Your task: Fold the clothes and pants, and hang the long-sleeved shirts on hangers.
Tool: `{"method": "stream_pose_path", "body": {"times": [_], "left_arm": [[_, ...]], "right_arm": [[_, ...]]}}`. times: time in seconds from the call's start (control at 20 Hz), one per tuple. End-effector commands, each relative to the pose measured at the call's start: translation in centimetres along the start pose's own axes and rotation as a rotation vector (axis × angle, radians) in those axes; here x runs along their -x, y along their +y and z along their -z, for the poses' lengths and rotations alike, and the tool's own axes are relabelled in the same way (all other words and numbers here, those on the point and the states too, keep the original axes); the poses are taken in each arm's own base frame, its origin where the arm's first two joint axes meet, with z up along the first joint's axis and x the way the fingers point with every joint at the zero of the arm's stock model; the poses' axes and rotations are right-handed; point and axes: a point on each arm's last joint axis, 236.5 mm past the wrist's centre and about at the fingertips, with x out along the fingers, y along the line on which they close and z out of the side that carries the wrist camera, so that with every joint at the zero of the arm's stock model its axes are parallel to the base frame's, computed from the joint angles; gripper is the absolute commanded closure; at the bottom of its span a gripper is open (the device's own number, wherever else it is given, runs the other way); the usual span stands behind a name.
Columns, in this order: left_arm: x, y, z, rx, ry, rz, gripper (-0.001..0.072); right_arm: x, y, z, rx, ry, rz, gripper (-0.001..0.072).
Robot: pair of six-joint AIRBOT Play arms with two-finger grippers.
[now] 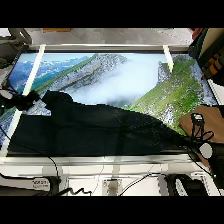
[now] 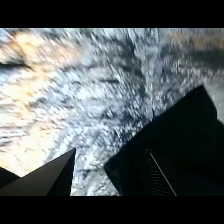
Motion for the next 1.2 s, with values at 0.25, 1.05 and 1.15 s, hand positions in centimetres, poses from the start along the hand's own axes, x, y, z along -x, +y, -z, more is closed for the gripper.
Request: {"method": "stream_pose_path", "body": {"times": [0.25, 1.05, 1.15], "left_arm": [[1.4, 4.2, 5.7, 0.032, 0.281, -0.03, 0.0181], [-7.0, -4.7, 5.0, 0.013, 0.139, 0.154, 0.0687], [-5.4, -5.6, 1.6, -0.004, 0.064, 0.174, 0.0687]], "right_arm": [[0.0, 0.1, -0.5, -0.001, -0.02, -0.003, 0.0675], [0.0, 0.2, -0.5, -0.005, -0.02, -0.009, 0.0675], [0.1, 0.2, -0.5, -0.005, -0.021, -0.009, 0.0675]]}}
